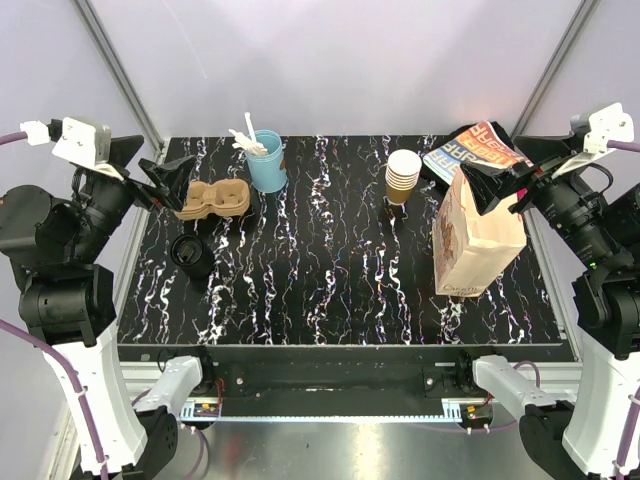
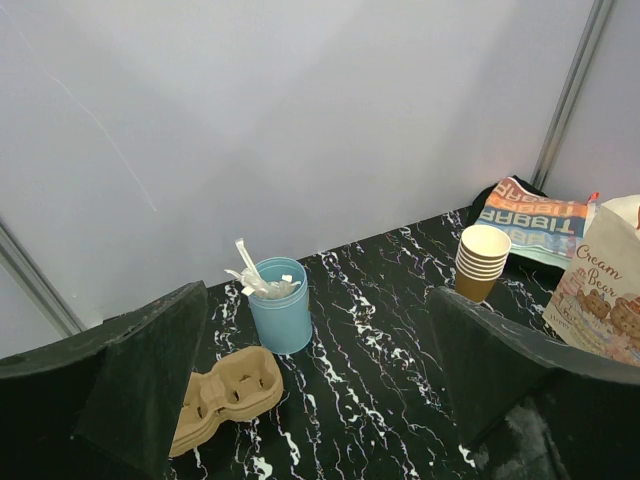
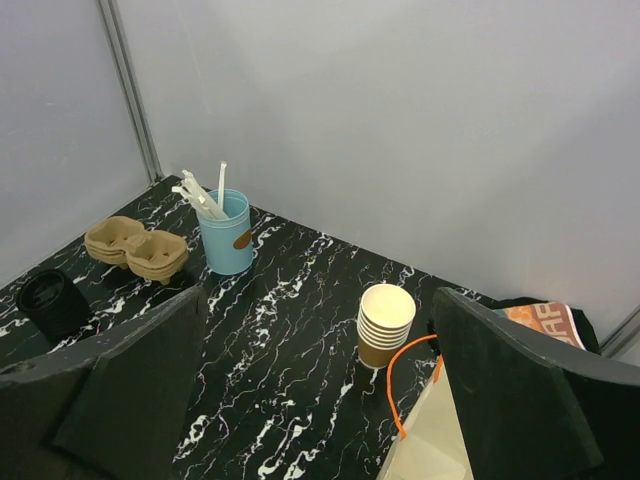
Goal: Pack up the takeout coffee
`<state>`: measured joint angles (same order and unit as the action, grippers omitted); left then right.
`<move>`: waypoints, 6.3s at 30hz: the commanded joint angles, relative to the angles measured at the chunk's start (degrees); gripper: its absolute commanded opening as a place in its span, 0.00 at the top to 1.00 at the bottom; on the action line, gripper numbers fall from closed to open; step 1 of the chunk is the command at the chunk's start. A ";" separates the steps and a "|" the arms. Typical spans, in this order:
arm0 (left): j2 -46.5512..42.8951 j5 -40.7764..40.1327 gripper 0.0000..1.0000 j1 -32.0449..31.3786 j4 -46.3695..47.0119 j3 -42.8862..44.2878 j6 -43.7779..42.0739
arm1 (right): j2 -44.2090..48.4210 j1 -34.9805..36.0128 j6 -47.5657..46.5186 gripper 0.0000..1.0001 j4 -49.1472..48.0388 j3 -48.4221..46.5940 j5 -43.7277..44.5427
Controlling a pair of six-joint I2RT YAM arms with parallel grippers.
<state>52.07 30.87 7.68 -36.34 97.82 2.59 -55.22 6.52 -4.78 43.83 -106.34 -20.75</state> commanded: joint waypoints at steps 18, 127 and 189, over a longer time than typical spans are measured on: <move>2.24 -3.36 0.01 0.40 4.08 -1.58 -1.80 | -2.17 -0.20 2.67 0.00 -4.46 3.42 -2.01; 61.30 -35.62 0.39 -4.78 14.28 -8.88 -5.05 | 5.21 -0.28 -7.88 0.19 13.12 16.78 -4.21; 58.84 -36.67 0.61 -4.78 13.93 -8.52 -5.75 | 6.09 -0.28 -7.35 0.20 12.33 18.72 -5.53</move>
<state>110.72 -4.86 2.98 -25.08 87.44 -2.76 -49.39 6.37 -12.80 57.10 -87.70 -25.15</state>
